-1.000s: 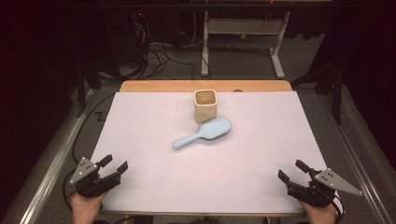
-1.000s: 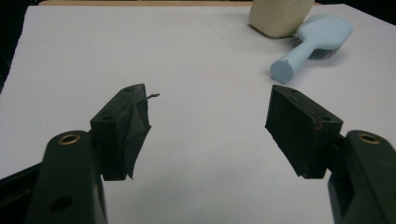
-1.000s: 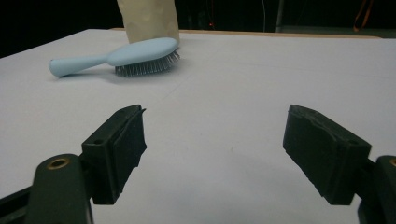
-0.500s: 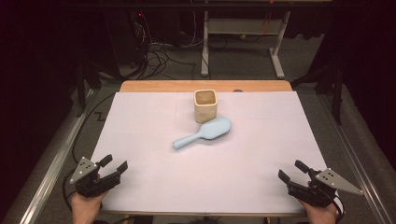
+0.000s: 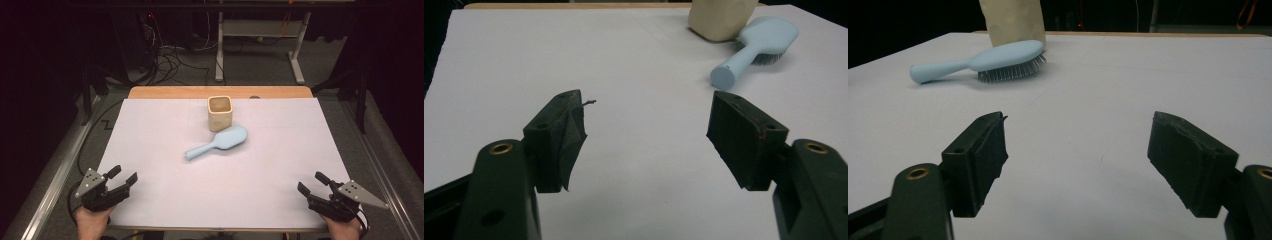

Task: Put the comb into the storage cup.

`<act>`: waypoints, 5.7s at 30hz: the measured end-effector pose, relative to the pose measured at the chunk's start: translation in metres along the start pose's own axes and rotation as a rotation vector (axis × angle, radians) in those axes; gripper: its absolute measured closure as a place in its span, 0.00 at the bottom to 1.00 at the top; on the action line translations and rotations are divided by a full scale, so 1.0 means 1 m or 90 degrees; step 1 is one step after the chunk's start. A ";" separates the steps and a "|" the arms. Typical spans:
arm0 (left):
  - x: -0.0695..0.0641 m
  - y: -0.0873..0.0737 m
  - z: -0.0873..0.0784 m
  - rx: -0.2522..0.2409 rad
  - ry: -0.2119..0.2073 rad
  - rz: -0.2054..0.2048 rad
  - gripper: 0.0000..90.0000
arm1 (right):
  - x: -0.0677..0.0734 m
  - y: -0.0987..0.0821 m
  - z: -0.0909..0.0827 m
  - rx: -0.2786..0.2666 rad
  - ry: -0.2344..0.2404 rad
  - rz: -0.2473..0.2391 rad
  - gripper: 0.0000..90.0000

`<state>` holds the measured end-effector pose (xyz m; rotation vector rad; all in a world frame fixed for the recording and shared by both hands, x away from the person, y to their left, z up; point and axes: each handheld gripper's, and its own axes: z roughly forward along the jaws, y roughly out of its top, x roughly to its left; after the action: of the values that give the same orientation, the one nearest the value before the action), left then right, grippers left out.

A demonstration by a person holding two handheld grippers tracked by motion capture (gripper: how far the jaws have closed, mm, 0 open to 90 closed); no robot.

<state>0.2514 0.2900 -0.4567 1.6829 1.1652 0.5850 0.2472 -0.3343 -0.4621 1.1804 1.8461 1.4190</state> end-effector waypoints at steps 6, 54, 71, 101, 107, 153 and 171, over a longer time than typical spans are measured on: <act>-0.002 0.003 0.001 -0.006 0.006 0.006 0.35 | 0.000 0.000 0.001 0.013 -0.001 -0.003 0.26; -0.028 0.040 0.042 -0.021 -0.068 0.015 0.38 | -0.001 -0.001 0.002 0.015 0.004 0.010 0.26; -0.037 0.051 0.059 -0.016 -0.084 0.022 0.38 | -0.001 0.000 0.002 0.018 0.009 0.009 0.27; -0.054 0.082 0.099 0.006 -0.109 0.051 0.43 | 0.000 0.000 0.002 0.015 0.015 0.009 0.29; -0.058 0.092 0.108 0.025 -0.121 0.047 0.47 | 0.000 0.000 0.002 0.012 0.014 0.008 0.29; -0.079 0.130 0.167 0.269 -0.134 0.096 0.76 | 0.000 0.000 0.001 0.011 0.015 0.000 0.30; -0.078 0.119 0.188 0.362 -0.124 0.099 0.84 | 0.000 0.000 0.001 0.011 0.015 -0.001 0.30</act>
<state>0.4189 0.1284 -0.4174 2.2711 1.1270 0.1752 0.2483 -0.3335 -0.4623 1.1759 1.8793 1.4251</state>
